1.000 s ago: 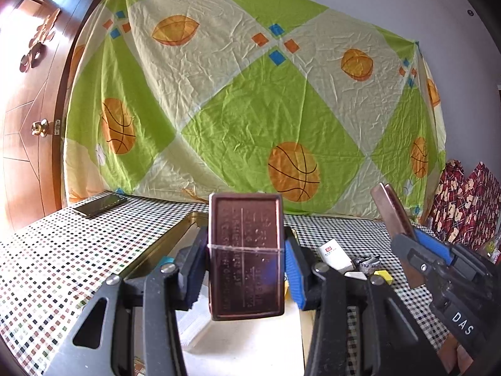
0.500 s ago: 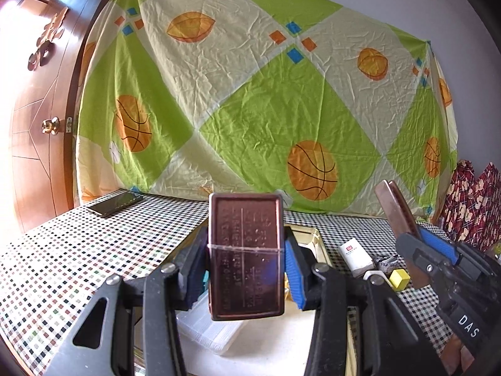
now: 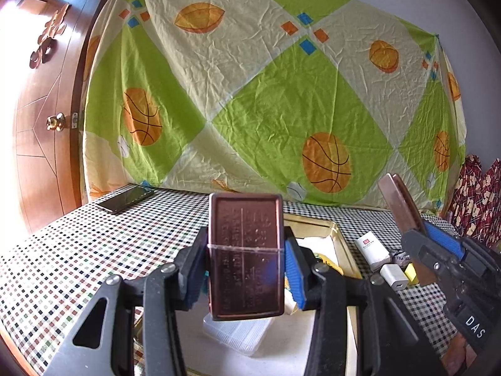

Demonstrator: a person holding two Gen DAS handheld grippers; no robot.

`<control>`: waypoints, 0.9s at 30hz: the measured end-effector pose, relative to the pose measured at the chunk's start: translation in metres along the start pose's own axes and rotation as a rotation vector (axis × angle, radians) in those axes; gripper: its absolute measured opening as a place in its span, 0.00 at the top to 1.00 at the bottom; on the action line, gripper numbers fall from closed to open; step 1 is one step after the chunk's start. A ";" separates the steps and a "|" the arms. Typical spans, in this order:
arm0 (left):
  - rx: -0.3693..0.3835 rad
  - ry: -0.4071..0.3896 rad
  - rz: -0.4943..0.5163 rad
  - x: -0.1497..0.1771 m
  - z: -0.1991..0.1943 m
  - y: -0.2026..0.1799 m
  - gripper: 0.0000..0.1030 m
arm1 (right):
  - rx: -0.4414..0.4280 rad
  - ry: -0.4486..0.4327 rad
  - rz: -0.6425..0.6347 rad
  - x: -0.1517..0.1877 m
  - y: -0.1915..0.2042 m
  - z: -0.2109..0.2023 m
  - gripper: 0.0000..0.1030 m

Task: Organize rigid objects
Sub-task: 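Carry the copper box and brown comb over the gold tin with both tools, then lower the copper box and comb into the tin and open both tools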

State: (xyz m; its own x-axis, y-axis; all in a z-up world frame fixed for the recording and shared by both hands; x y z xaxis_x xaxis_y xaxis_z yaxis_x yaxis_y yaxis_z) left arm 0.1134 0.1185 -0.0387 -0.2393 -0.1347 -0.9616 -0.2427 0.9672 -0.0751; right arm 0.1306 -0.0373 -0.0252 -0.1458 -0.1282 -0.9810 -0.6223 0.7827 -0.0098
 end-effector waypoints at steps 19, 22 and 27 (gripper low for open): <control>-0.030 0.093 0.036 -0.004 0.030 0.020 0.57 | -0.041 0.069 -0.011 -0.005 0.016 0.034 0.73; -0.018 0.134 0.058 -0.004 0.040 0.019 0.57 | -0.044 0.113 -0.007 -0.005 0.015 0.048 0.73; -0.003 0.228 0.101 -0.003 0.061 0.015 0.57 | -0.063 0.204 0.017 -0.001 0.012 0.076 0.73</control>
State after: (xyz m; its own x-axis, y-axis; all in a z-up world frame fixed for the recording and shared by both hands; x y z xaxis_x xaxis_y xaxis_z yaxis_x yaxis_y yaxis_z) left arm 0.1679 0.1465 -0.0530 -0.4688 -0.0825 -0.8795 -0.2097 0.9776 0.0201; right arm 0.1822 0.0186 -0.0387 -0.3054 -0.2411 -0.9212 -0.6642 0.7471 0.0246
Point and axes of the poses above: each gripper's, at about its wrist camera, not at the fingertips, and z roughly the way its jaws point, y to its left, x to its underside, the point moved 6 cm from there along z, roughly the way its jaws point, and after that the axes turned 3 degrees about z, right-handed, at the moved point
